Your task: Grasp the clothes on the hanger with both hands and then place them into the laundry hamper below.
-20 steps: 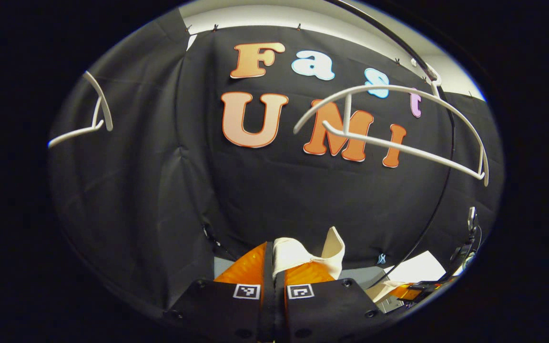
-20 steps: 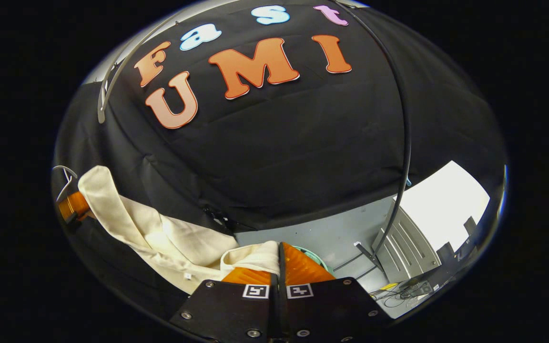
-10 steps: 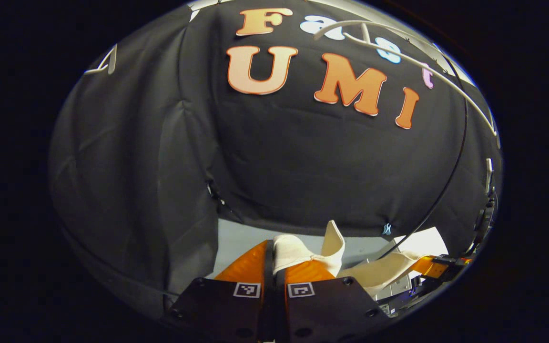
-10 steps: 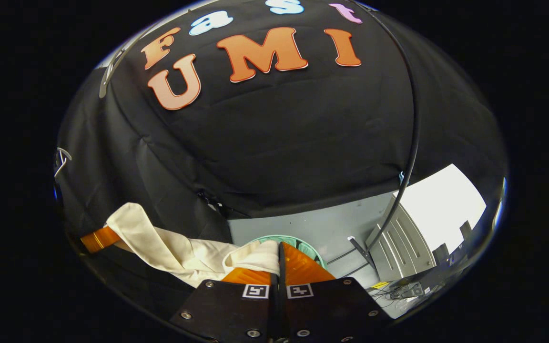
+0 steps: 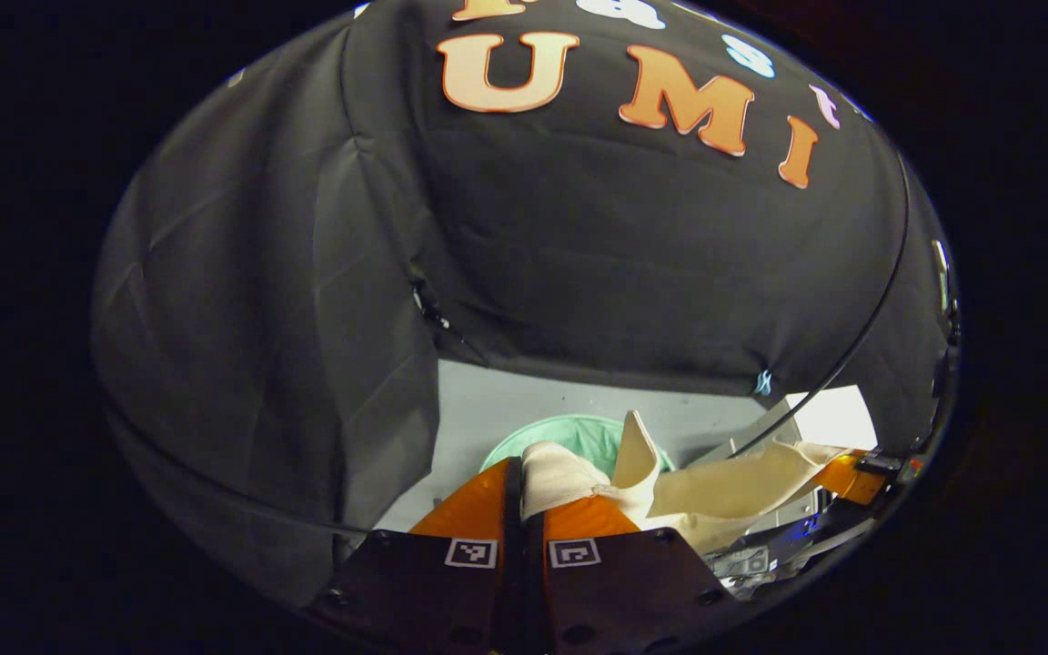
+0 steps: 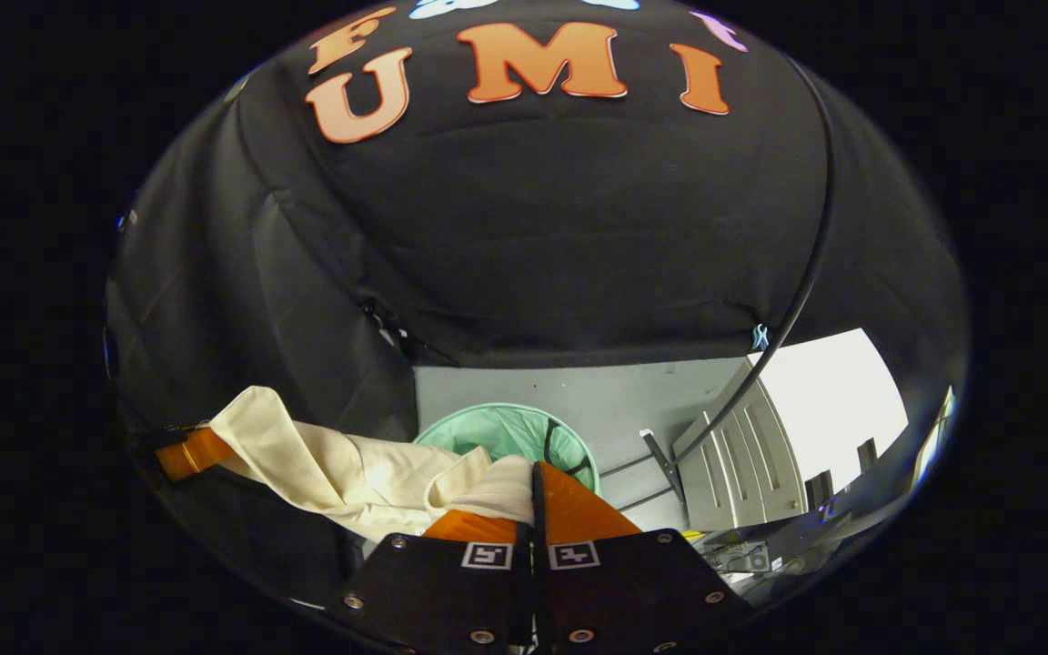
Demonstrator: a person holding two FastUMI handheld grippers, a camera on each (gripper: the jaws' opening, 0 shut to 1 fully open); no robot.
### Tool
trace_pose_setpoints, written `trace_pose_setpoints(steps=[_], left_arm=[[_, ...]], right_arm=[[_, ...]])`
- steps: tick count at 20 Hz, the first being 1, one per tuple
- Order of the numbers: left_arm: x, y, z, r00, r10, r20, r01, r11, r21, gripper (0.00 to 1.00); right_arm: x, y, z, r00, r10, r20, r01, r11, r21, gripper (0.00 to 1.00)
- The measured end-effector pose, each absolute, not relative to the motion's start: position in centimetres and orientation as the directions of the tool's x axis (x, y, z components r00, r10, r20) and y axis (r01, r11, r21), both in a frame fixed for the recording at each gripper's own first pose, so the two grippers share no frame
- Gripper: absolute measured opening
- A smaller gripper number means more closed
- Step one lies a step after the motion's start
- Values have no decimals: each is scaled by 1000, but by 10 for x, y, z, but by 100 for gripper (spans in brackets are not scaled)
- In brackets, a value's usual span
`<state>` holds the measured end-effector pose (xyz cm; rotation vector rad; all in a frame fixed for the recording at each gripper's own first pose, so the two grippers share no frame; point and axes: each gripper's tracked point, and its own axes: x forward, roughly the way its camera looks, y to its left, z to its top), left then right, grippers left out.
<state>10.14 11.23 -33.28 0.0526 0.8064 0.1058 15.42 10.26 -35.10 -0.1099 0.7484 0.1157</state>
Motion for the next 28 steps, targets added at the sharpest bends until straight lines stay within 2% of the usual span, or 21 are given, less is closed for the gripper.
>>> trace_pose_setpoints(steps=[5,11,15,18,21,22,23,24,26,28], left_arm=[[71,117,-385,546,117,-830,-109,992,68,7],[75,112,-416,471,113,-875,-90,993,80,7],[86,117,-443,447,148,-882,-55,989,138,7],[75,119,-473,387,166,-907,-13,985,174,7],[54,110,-499,314,120,-942,8,992,129,8],[49,111,-501,301,119,-946,-4,992,123,13],[47,111,-501,297,117,-948,-16,993,117,13],[48,110,-499,302,116,-946,-23,993,114,19],[53,113,-491,322,125,-938,-26,992,123,24],[59,105,-485,333,114,-936,-28,993,111,59]], right_arm=[[141,109,-389,670,50,-741,-188,977,-104,0],[149,118,-429,620,21,-784,-233,960,-158,1],[168,119,-448,624,-3,-782,-275,935,-223,2],[160,117,-472,581,-26,-814,-259,941,-216,4],[161,115,-473,574,-18,-818,-233,955,-185,6],[165,113,-468,581,-21,-814,-238,951,-195,6],[166,109,-463,586,-29,-810,-243,947,-211,6],[168,108,-458,592,-35,-805,-245,944,-221,7],[171,107,-451,602,-37,-798,-239,945,-224,8],[169,104,-449,600,-39,-799,-227,949,-217,9]])
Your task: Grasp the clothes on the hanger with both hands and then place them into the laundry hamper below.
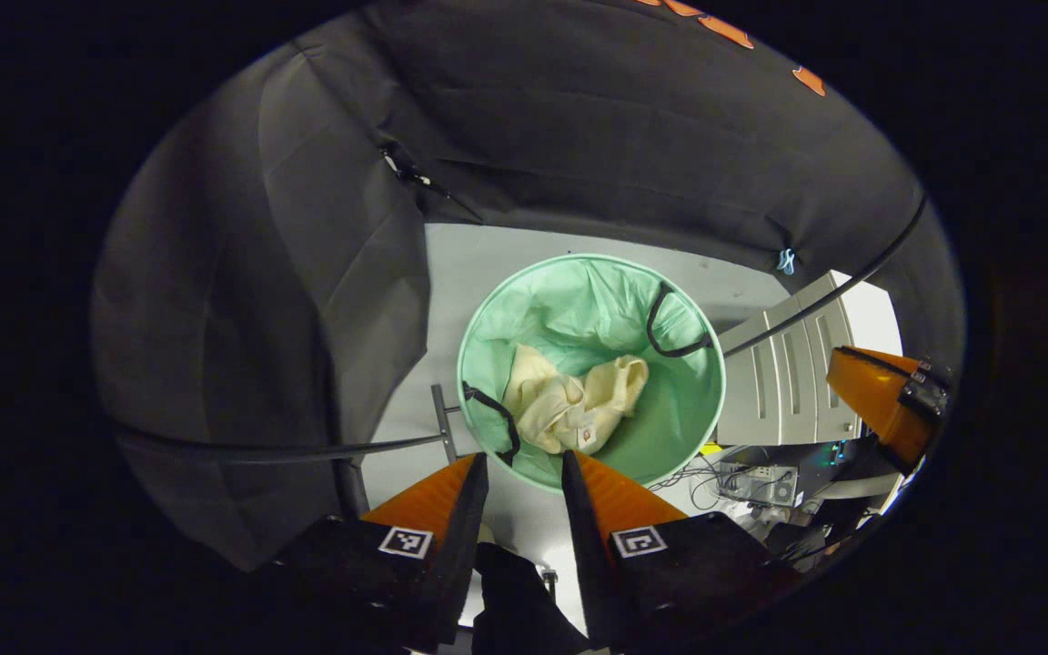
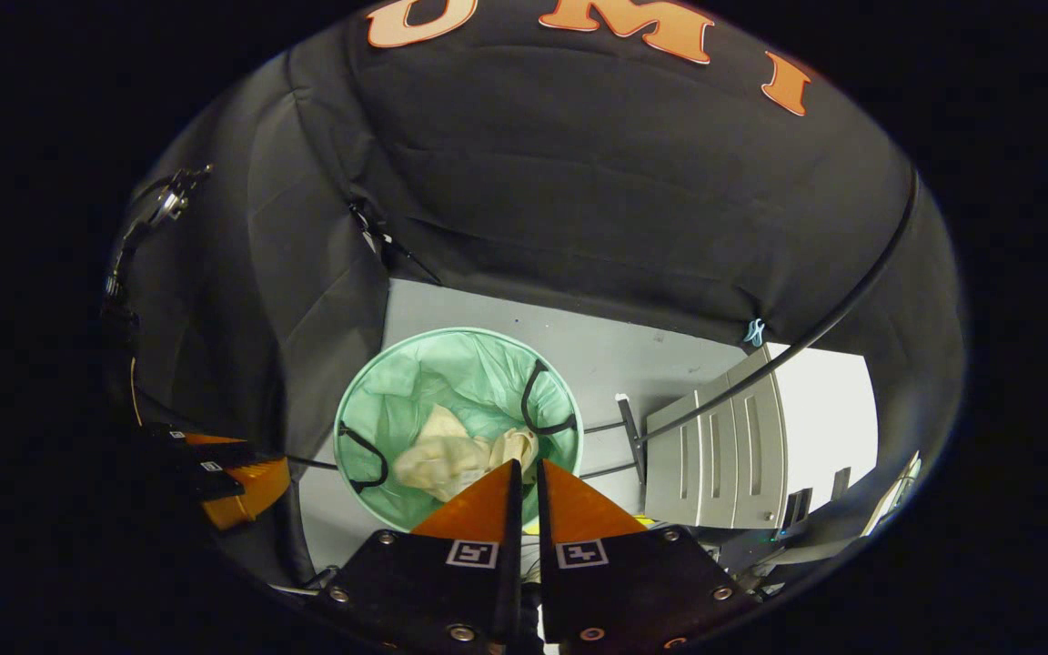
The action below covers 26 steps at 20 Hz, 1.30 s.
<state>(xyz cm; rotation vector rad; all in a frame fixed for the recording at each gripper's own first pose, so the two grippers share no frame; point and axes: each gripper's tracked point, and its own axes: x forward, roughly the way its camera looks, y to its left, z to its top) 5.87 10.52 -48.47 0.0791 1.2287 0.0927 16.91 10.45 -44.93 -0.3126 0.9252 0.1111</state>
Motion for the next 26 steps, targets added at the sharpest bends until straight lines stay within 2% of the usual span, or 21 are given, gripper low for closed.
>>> trace_pose_setpoints(steps=[2,5,8,10,11,13,14,15,16,19,20,21,22,23,24,25,26], left_arm=[[60,106,-479,345,107,-932,-37,994,100,51],[55,104,-476,346,95,-934,-46,995,84,54],[49,101,-473,343,87,-935,-62,996,70,83],[48,102,-470,357,98,-929,-72,994,77,84],[43,106,-469,355,110,-928,-79,993,88,80],[38,108,-464,360,117,-926,-79,992,94,82],[37,108,-461,371,118,-921,-77,992,97,84],[39,114,-458,384,135,-913,-83,990,111,92],[38,117,-454,397,148,-906,-93,988,121,100],[29,122,-446,403,163,-901,-145,983,113,99],[29,124,-442,411,164,-897,-161,981,106,98],[27,127,-438,419,165,-893,-174,980,100,98],[26,129,-432,427,164,-889,-183,979,92,98],[23,127,-424,438,150,-886,-194,978,70,98],[24,125,-416,450,134,-883,-209,977,42,98],[23,126,-407,464,125,-877,-220,975,23,100],[22,129,-398,480,126,-868,-226,974,16,96]], right_arm=[[162,103,-451,592,-37,-805,-216,955,-203,10],[155,97,-450,585,-43,-810,-207,958,-200,10],[147,95,-447,584,-42,-811,-201,960,-195,10],[147,95,-443,592,-38,-805,-203,960,-195,10],[146,93,-440,595,-43,-803,-199,959,-199,10],[141,94,-434,602,-38,-798,-198,961,-195,10],[141,93,-430,608,-37,-793,-197,961,-196,14],[138,91,-430,612,-41,-789,-192,961,-199,16],[135,89,-427,615,-44,-787,-189,961,-201,20],[124,92,-425,618,-26,-786,-205,960,-193,30],[121,94,-422,623,-18,-782,-214,958,-193,31],[118,92,-418,626,-16,-780,-222,955,-198,36],[114,91,-413,634,-16,-774,-224,953,-204,48],[112,92,-409,643,-15,-766,-231,949,-213,56],[110,94,-403,652,-9,-758,-247,943,-224,82],[109,96,-396,663,-7,-748,-263,934,-242,81],[107,97,-389,677,-9,-736,-274,925,-262,83]])
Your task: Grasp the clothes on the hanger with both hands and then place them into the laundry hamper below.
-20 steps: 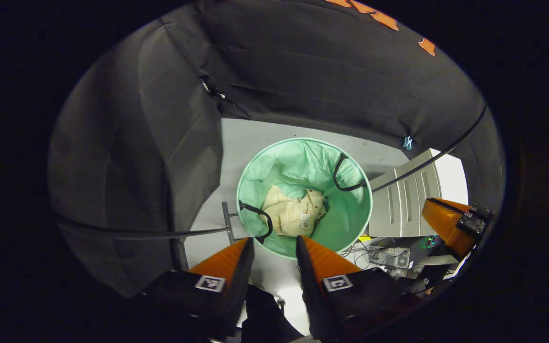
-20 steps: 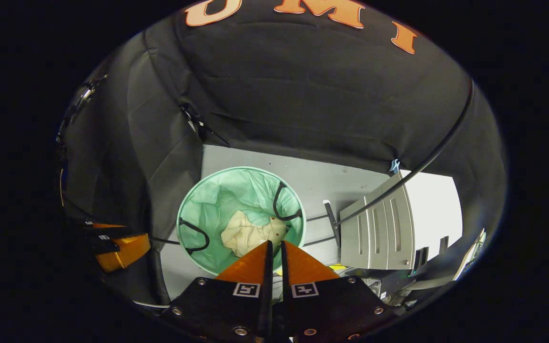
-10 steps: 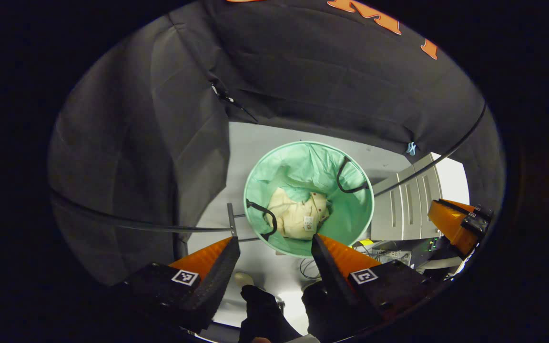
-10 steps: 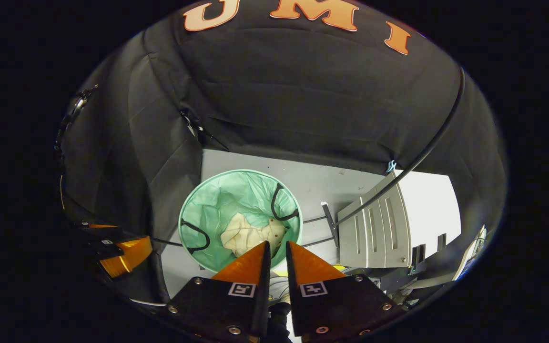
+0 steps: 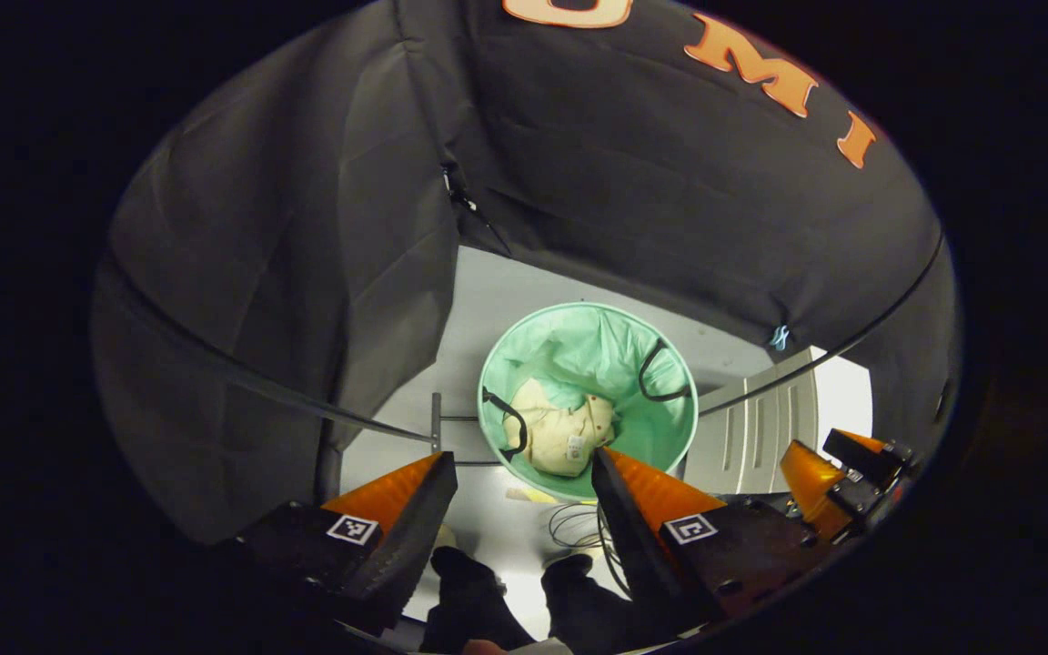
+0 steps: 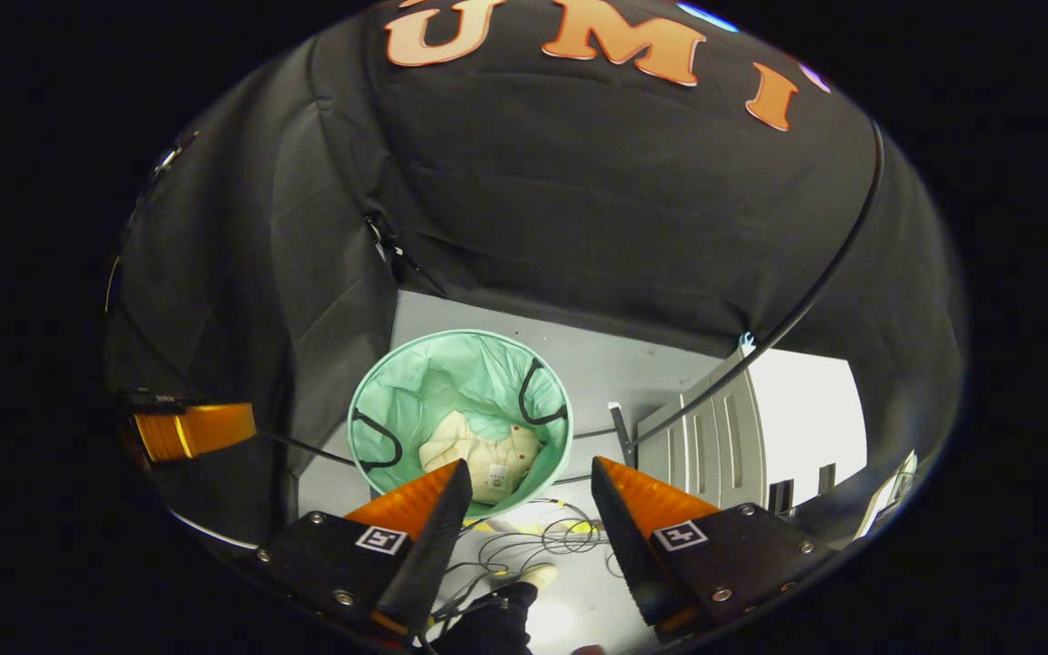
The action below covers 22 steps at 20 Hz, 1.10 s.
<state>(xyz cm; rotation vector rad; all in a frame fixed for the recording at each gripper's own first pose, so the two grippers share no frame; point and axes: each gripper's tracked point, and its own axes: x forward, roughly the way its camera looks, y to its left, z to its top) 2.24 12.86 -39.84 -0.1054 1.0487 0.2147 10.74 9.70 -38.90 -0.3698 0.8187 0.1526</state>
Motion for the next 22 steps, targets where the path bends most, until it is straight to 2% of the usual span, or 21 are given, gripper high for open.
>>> trace_pose_setpoints(steps=[4,11,15,19,22], left_arm=[[18,140,-362,542,155,-826,-212,976,45,98],[24,126,-273,678,113,-726,-153,988,10,99],[31,104,-214,761,74,-645,-112,994,-18,98],[25,63,-173,799,-41,-600,7,998,-59,100],[25,45,-137,837,-81,-541,69,997,-43,98]], right_arm=[[98,108,-362,707,16,-707,-293,917,-271,94],[94,110,-279,797,48,-603,-246,936,-251,95],[82,112,-237,813,77,-577,-222,957,-185,95],[72,101,-202,843,60,-535,-178,969,-171,95],[62,102,-180,855,74,-513,-160,979,-125,95]])
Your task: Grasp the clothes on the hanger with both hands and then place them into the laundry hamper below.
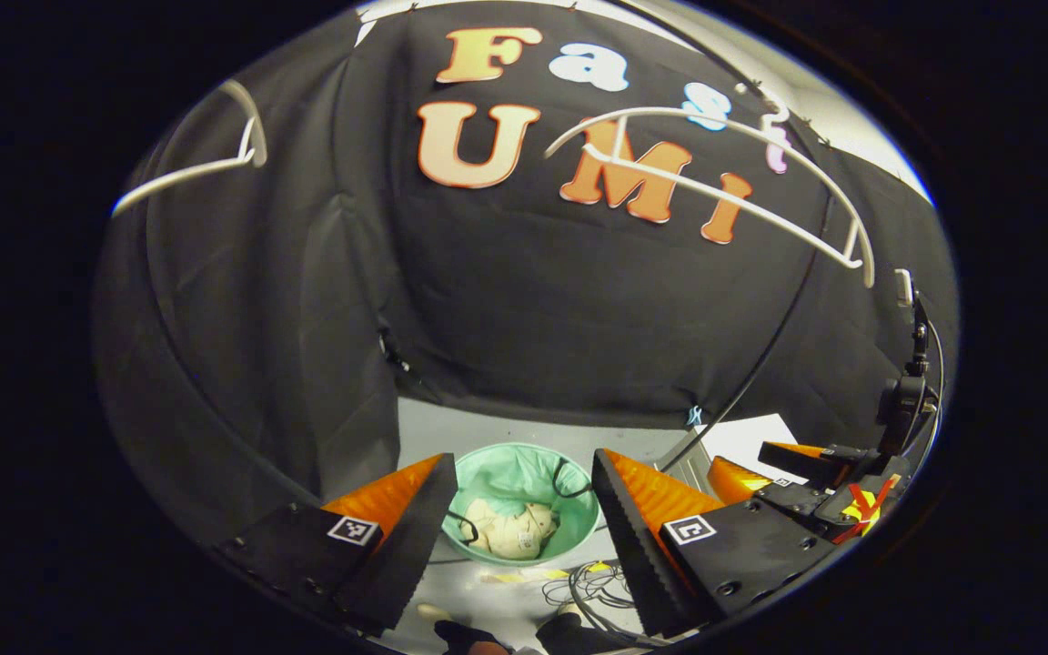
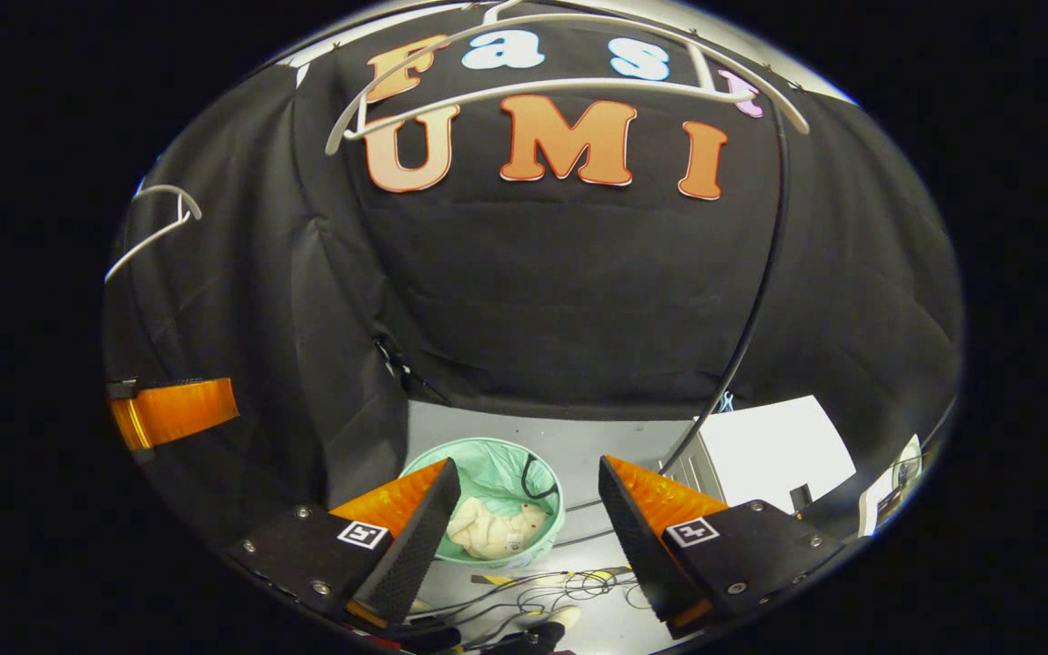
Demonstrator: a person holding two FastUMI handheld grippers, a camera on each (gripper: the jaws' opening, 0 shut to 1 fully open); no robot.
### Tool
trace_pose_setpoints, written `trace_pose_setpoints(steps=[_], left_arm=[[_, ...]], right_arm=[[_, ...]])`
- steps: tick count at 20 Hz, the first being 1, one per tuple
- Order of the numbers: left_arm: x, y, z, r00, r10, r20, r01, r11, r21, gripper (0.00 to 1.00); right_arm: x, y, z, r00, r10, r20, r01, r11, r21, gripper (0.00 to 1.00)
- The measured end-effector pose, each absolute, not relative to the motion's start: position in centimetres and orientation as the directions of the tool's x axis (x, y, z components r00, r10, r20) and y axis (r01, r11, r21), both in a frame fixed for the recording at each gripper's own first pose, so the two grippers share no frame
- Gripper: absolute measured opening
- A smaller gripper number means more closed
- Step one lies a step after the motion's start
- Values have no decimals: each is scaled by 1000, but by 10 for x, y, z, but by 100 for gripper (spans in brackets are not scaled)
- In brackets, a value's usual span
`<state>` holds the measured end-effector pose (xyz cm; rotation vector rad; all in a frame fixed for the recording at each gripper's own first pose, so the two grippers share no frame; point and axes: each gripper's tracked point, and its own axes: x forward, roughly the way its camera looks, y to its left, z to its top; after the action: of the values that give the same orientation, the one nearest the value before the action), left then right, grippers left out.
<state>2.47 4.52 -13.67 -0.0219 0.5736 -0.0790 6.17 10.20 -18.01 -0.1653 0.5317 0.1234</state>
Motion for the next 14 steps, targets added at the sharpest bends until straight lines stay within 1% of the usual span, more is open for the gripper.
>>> trace_pose_setpoints(steps=[3,4,5,7,9,10,11,12,13,14], left_arm=[[26,34,-96,883,-100,-459,85,995,-53,98],[28,32,-83,898,-98,-429,88,995,-43,100],[28,30,-73,911,-98,-400,95,995,-27,98],[26,27,-47,937,-96,-336,111,993,26,98],[26,20,-17,963,-104,-247,122,991,60,98],[25,15,-3,971,-113,-212,130,989,67,100],[24,9,9,974,-129,-185,144,987,72,98],[22,5,21,977,-138,-162,152,986,74,100],[20,3,31,979,-147,-137,158,985,72,98],[17,1,43,982,-153,-111,161,985,68,97]], right_arm=[[56,99,-151,882,86,-463,-154,982,-111,95],[54,98,-138,893,90,-442,-152,982,-108,95],[50,99,-127,903,93,-420,-151,983,-106,95],[46,95,-101,923,92,-374,-144,983,-114,95],[41,90,-77,943,87,-322,-136,982,-133,95],[38,88,-66,951,87,-295,-133,981,-140,95],[33,87,-53,959,89,-270,-132,981,-145,95],[30,86,-41,965,93,-246,-132,980,-148,95],[27,88,-29,970,99,-220,-133,980,-150,95],[25,87,-19,975,104,-194,-135,979,-152,95]])
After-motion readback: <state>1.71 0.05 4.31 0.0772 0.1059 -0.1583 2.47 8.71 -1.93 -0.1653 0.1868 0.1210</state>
